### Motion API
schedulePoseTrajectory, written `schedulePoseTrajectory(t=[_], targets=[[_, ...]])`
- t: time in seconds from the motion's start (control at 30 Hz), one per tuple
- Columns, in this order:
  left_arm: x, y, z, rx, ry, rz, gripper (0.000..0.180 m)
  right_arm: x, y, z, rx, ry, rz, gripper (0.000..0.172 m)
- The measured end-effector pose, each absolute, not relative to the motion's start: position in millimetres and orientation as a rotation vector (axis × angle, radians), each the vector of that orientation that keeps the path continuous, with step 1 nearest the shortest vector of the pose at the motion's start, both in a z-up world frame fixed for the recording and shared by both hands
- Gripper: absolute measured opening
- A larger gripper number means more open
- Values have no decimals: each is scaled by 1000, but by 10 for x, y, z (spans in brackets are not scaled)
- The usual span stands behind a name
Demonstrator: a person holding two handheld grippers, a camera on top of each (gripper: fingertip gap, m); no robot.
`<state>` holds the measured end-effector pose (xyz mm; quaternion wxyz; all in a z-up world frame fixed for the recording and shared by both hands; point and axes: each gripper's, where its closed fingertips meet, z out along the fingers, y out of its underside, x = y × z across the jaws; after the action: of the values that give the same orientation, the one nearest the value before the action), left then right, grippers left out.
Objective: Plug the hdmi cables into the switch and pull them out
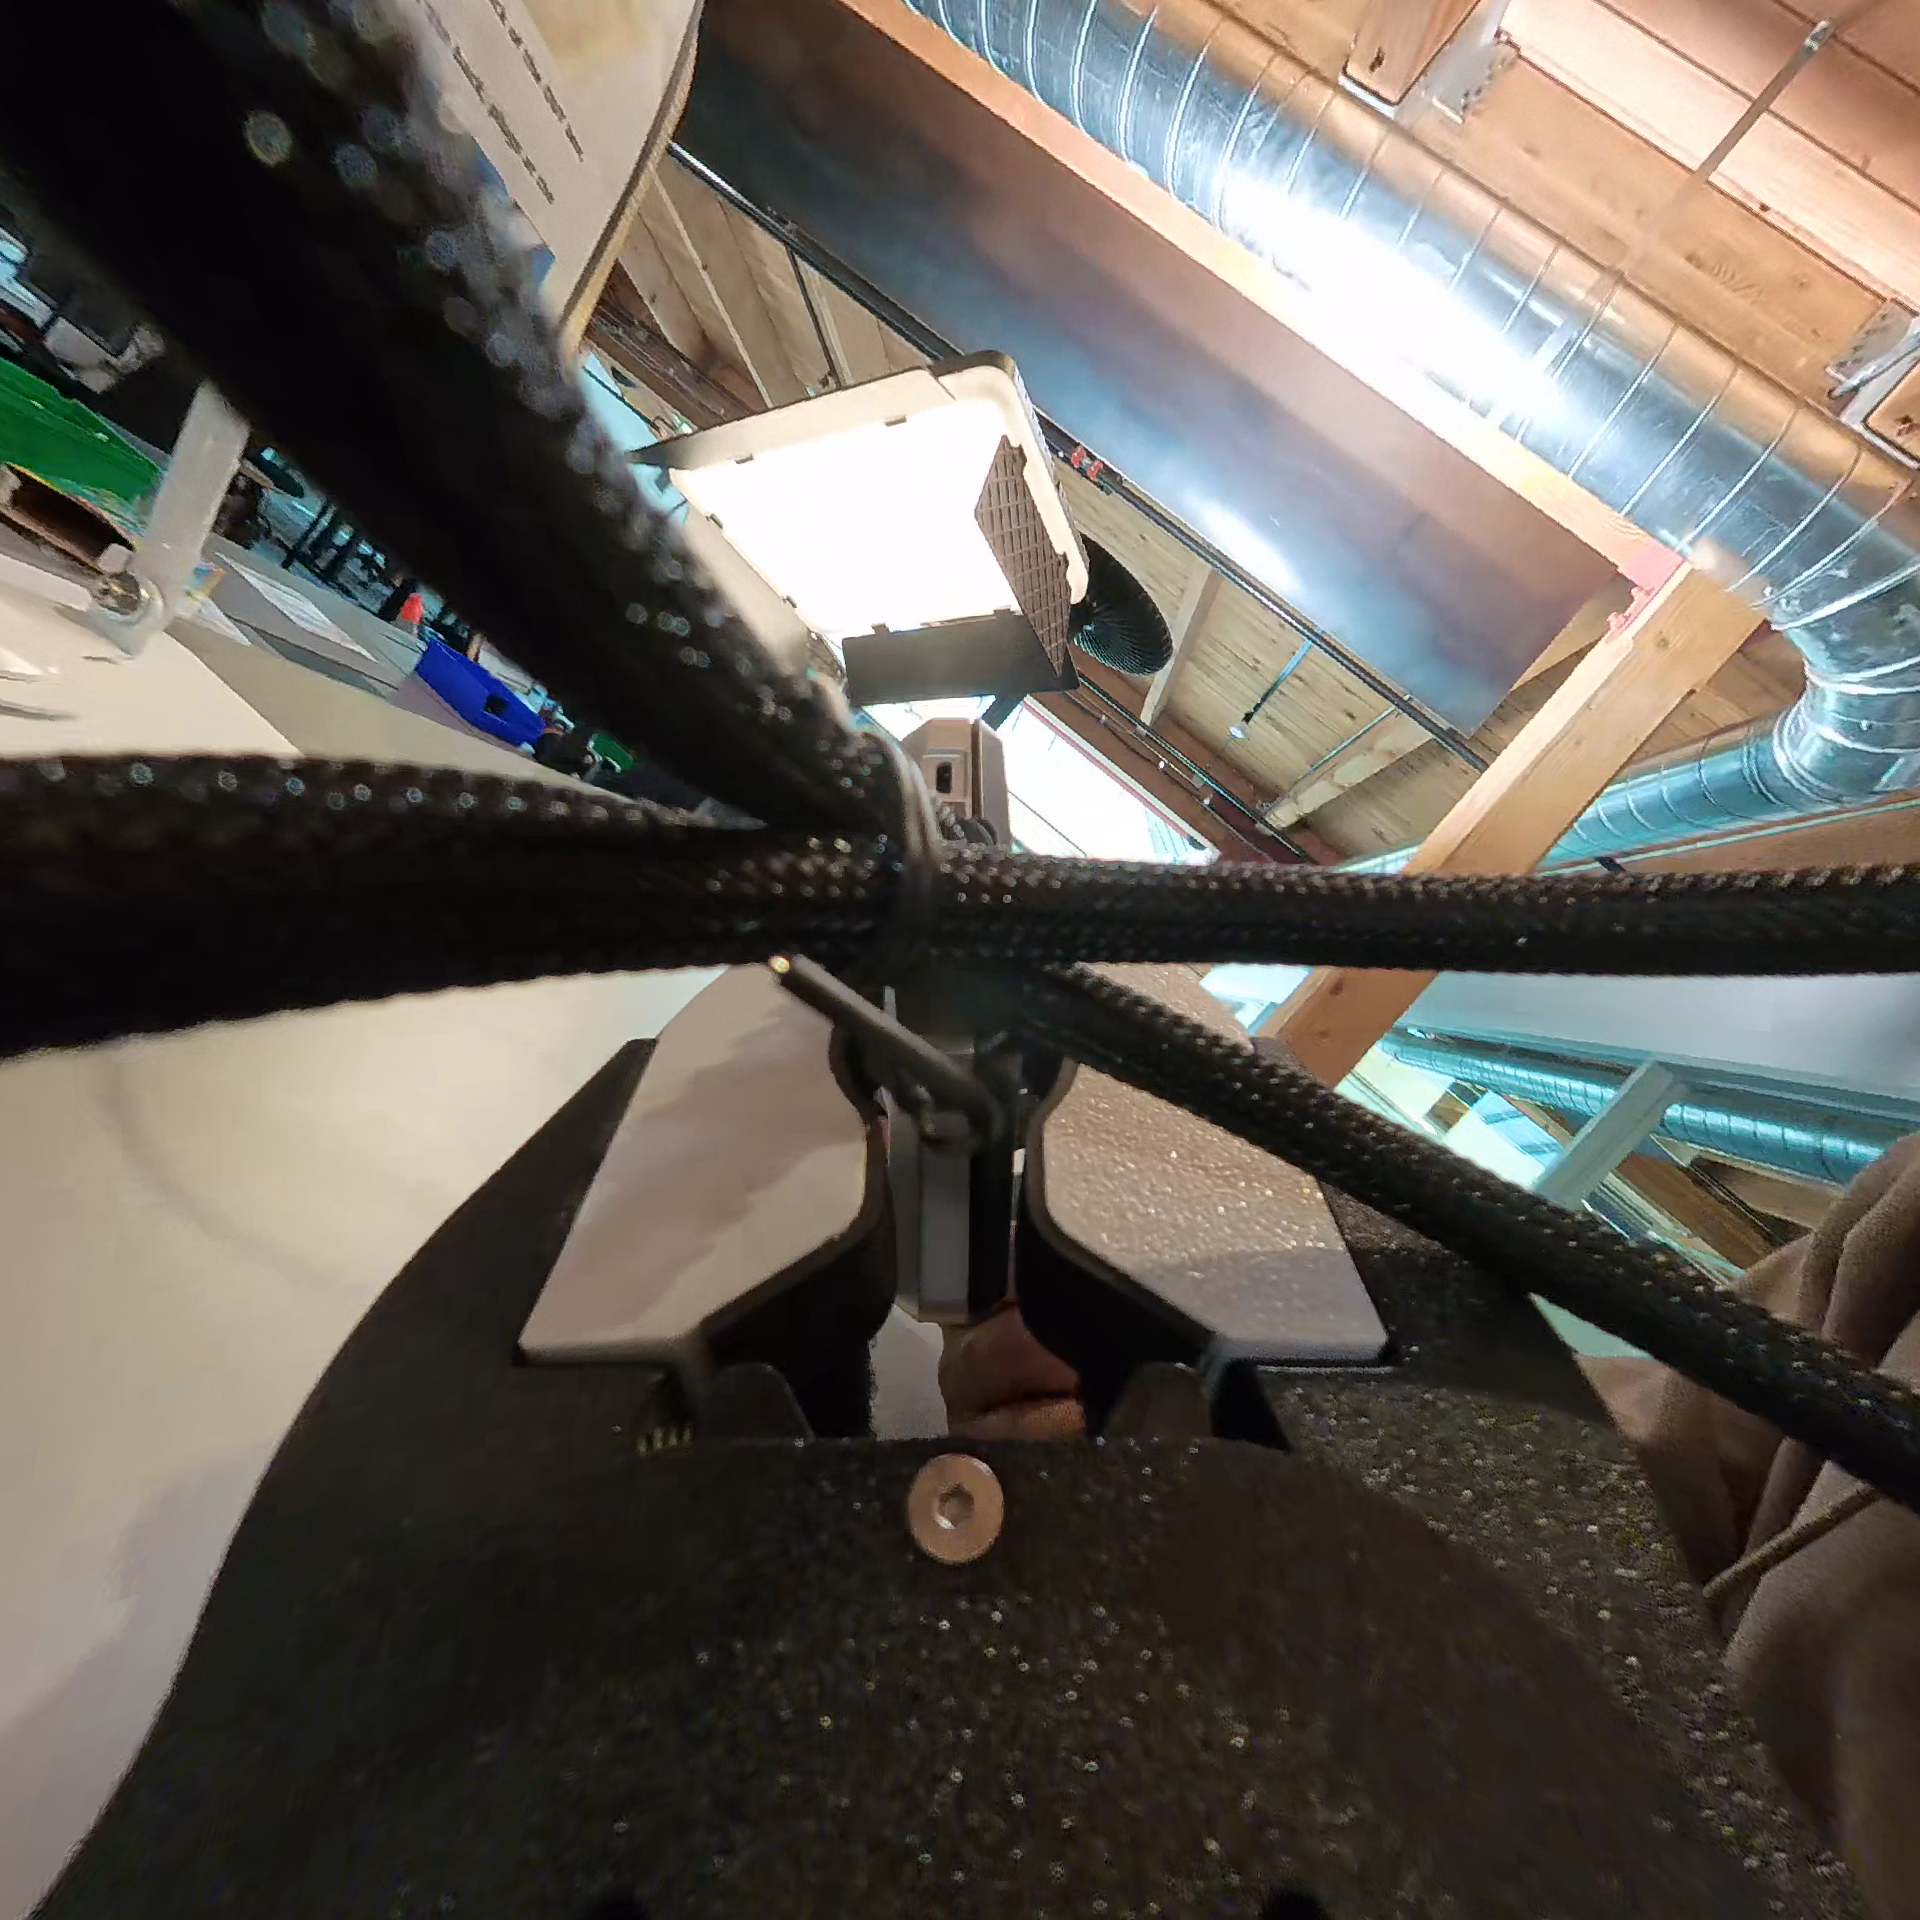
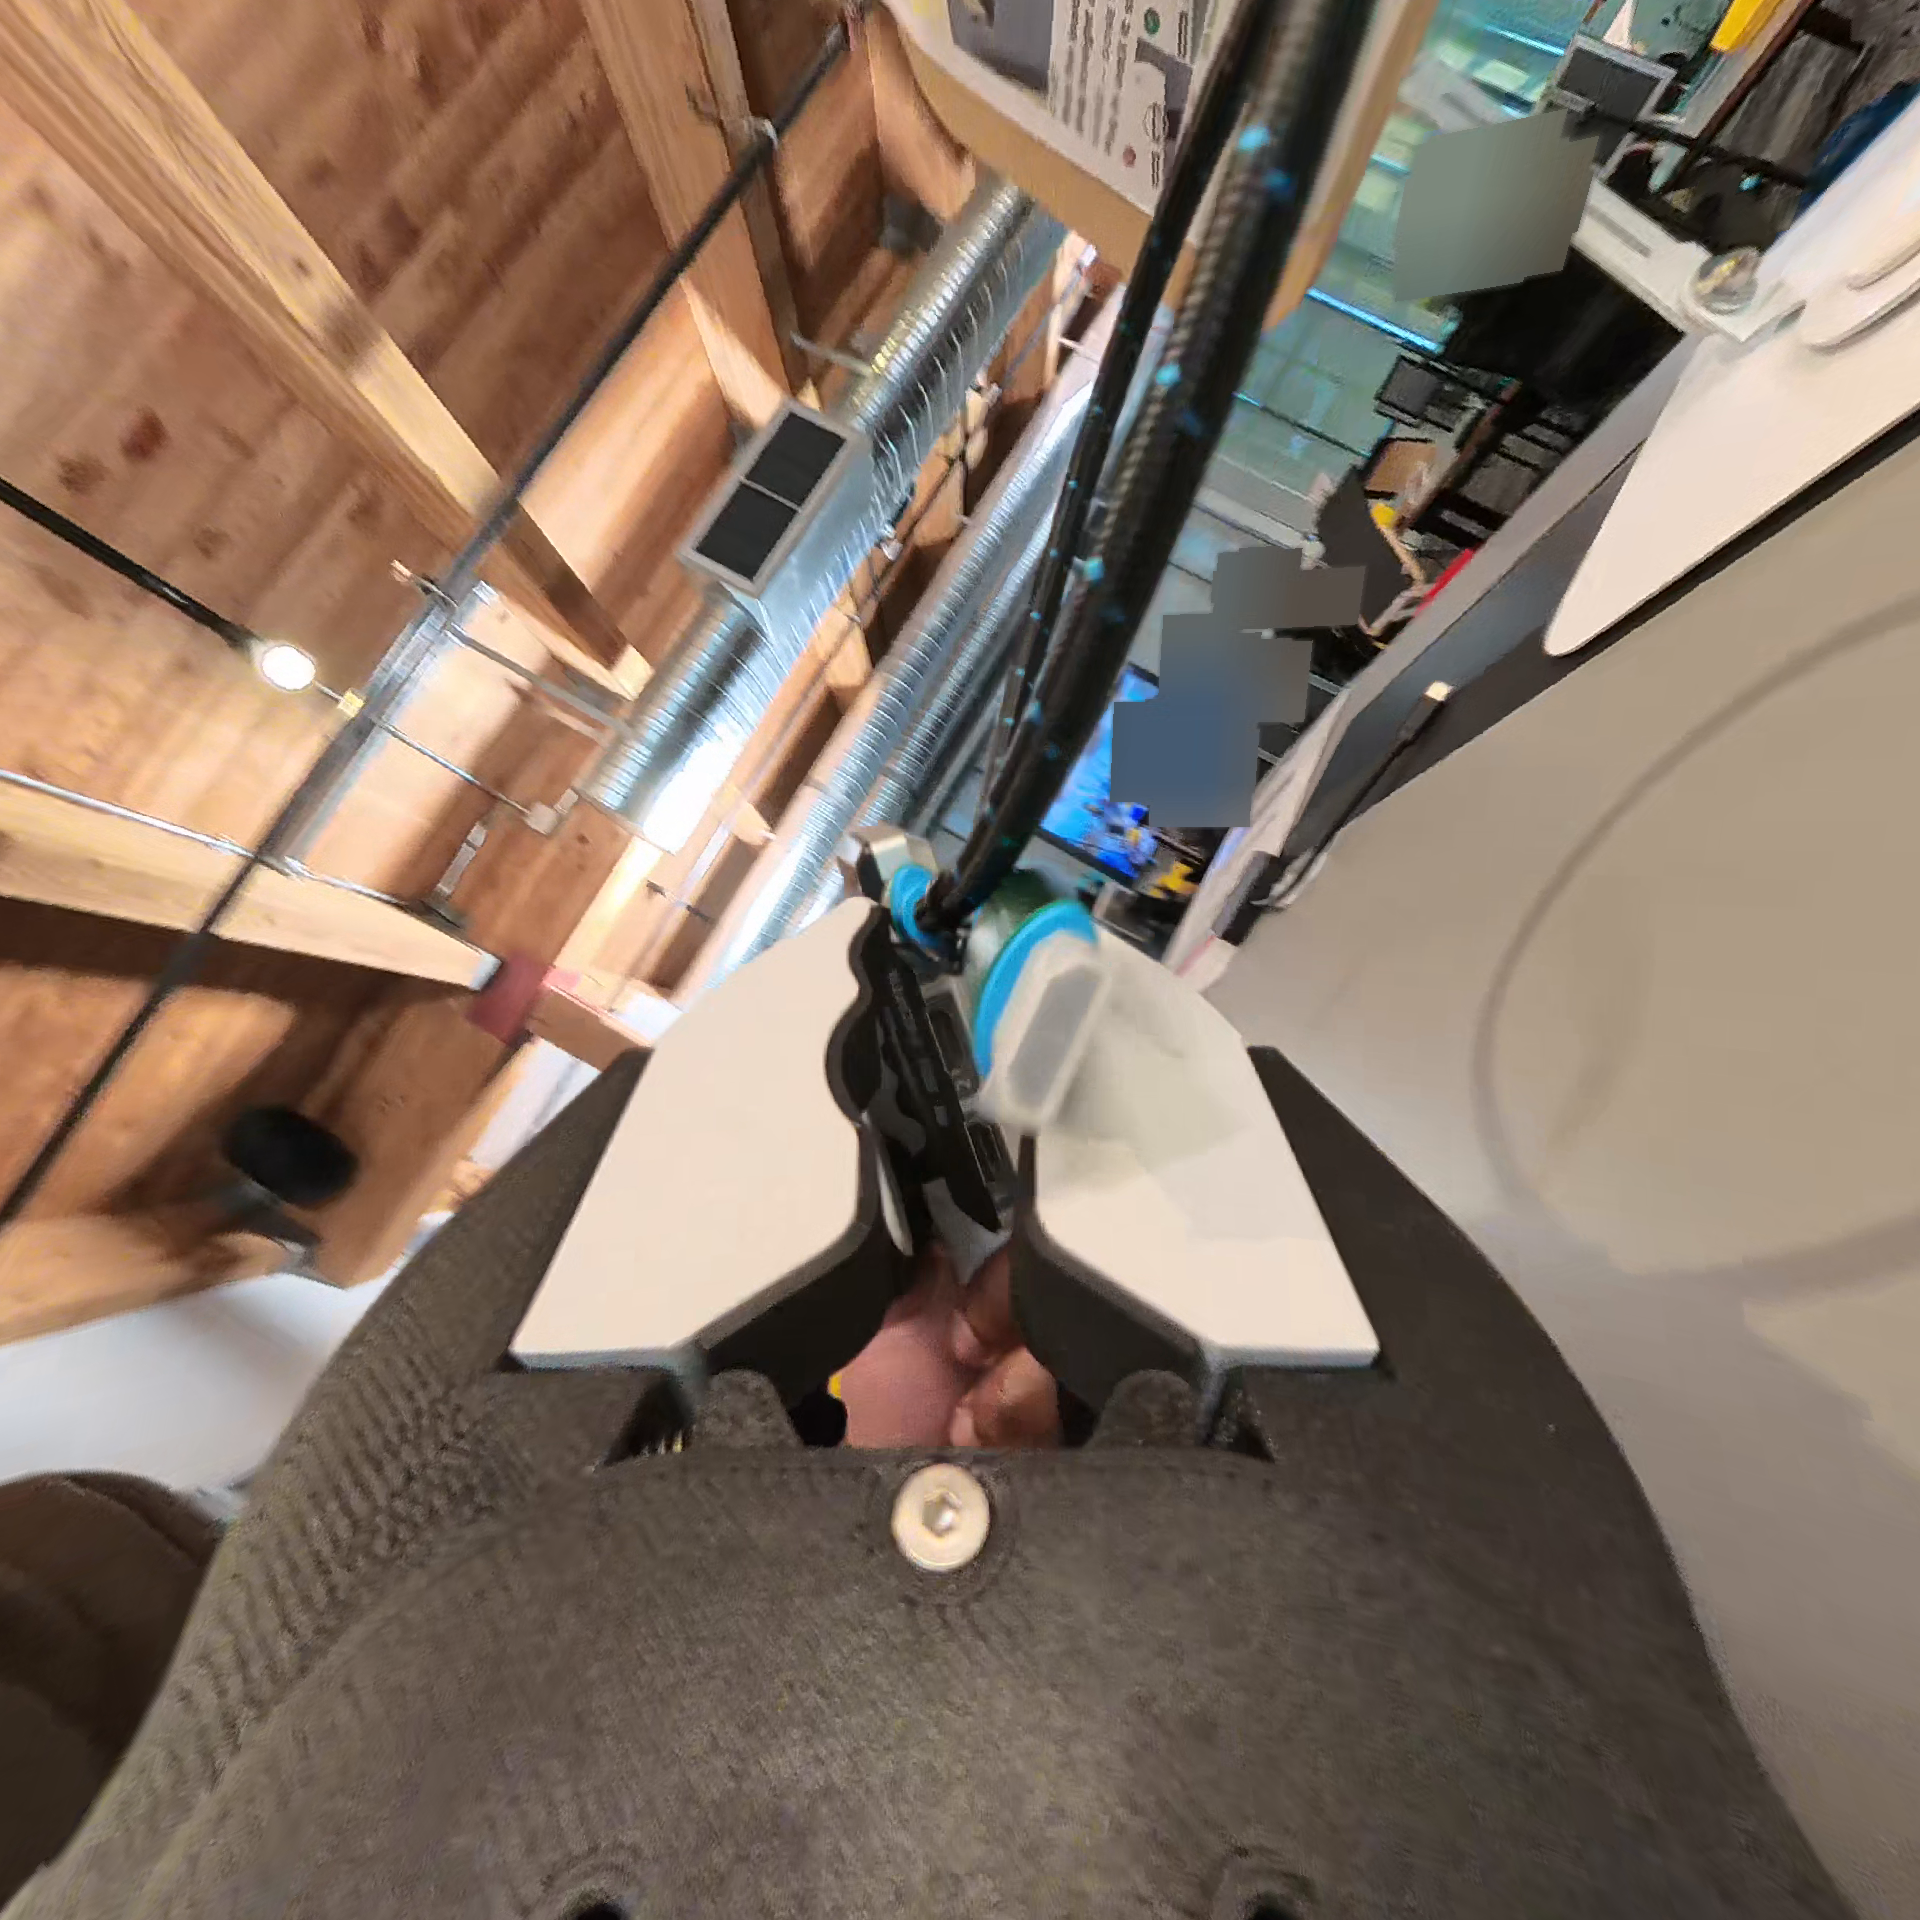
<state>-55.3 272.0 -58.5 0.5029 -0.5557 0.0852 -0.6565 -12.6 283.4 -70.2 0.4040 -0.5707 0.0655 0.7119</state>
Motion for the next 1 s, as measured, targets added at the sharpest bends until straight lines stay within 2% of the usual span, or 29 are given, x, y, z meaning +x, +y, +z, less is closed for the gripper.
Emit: schedulePoseTrajectory(t=[0.17, 0.5, 0.97, 1.0], targets=[[-435, 2664, -610, -1372, 254, -1612, 21, -74, 2819, -625, -1273, 276, 1992, 17], [-630, 2718, -538, -1268, 121, -1613, 22, -179, 2775, -646, -1337, 211, 1937, 18], [-425, 2637, -654, -1430, 279, -1634, 21, -56, 2753, -612, -1331, 129, 1933, 11], [-421, 2630, -662, -1441, 298, -1627, 86, -54, 2748, -615, -1346, 117, 1940, 11]])
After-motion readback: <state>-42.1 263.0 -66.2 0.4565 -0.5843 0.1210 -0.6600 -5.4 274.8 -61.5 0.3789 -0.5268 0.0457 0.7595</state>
